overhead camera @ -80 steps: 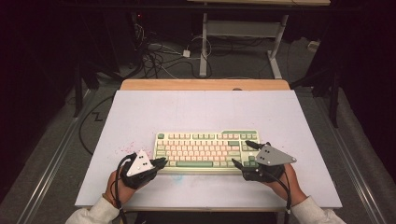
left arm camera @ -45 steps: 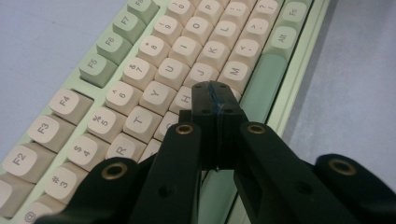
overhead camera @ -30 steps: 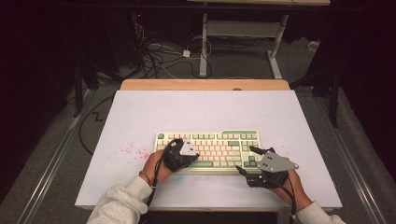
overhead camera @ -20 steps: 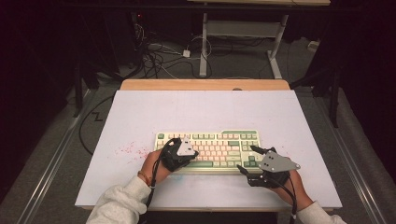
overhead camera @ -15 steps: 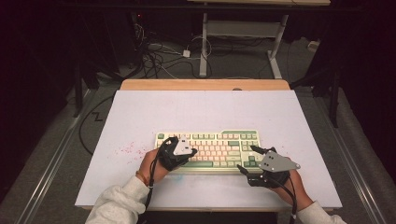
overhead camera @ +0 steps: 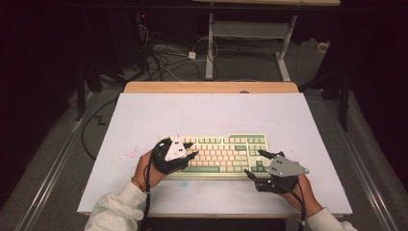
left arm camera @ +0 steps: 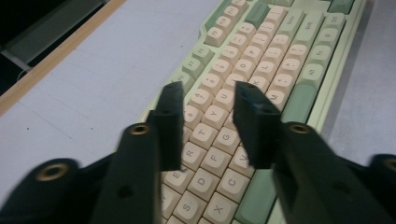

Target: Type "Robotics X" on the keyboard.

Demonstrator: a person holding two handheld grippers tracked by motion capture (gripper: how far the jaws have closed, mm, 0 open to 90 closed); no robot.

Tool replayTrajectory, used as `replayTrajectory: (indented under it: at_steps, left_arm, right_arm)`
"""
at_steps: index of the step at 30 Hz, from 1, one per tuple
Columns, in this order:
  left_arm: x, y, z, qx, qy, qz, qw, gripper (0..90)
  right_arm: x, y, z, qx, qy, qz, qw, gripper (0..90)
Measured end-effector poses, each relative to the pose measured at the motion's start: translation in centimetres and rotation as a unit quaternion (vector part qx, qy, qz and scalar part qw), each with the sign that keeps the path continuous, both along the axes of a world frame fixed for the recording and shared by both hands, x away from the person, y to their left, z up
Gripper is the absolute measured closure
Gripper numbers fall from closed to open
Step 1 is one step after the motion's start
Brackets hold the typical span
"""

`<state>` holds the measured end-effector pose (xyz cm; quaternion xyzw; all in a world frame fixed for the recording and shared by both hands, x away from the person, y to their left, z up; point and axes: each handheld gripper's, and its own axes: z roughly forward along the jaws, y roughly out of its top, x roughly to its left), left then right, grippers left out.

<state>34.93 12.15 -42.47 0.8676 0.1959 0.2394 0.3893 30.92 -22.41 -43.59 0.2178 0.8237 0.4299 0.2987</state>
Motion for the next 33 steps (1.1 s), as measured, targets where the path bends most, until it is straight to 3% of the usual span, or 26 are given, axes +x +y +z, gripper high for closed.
replayTrajectory:
  at_steps: [9, 13, 19, 25, 29, 33]
  left_arm:
    - [-0.4, 1.0, -0.1, -0.014, -0.019, 0.028, 0.9993, 28.6]
    - [-0.9, 1.5, -0.1, -0.027, -0.031, 0.034, 0.9986, 20.2]
    - [-1.7, 2.7, -0.2, -0.040, -0.044, 0.045, 0.9972, 15.8]
    - [-2.7, 4.2, -0.6, -0.042, -0.049, 0.055, 0.9964, 15.7]
    - [-3.2, 5.1, -0.8, -0.043, -0.050, 0.062, 0.9959, 15.7]
    - [-3.7, 5.9, -1.1, -0.039, -0.048, 0.066, 0.9959, 15.8]
  right_arm:
    - [0.0, -0.1, 0.1, -0.001, -0.001, -0.001, 1.0000, 28.9]
    - [0.1, -0.2, 0.2, 0.004, 0.001, -0.004, 1.0000, 33.6]
    - [0.3, -0.4, 0.4, 0.013, 0.013, 0.003, 0.9998, 54.1]
    - [0.9, -0.3, 0.8, 0.000, 0.034, 0.011, 0.9994, 80.1]
    - [1.3, 0.2, 1.1, -0.010, 0.041, 0.015, 0.9990, 88.9]
    - [1.8, 0.8, 1.3, -0.013, 0.047, 0.019, 0.9986, 90.0]
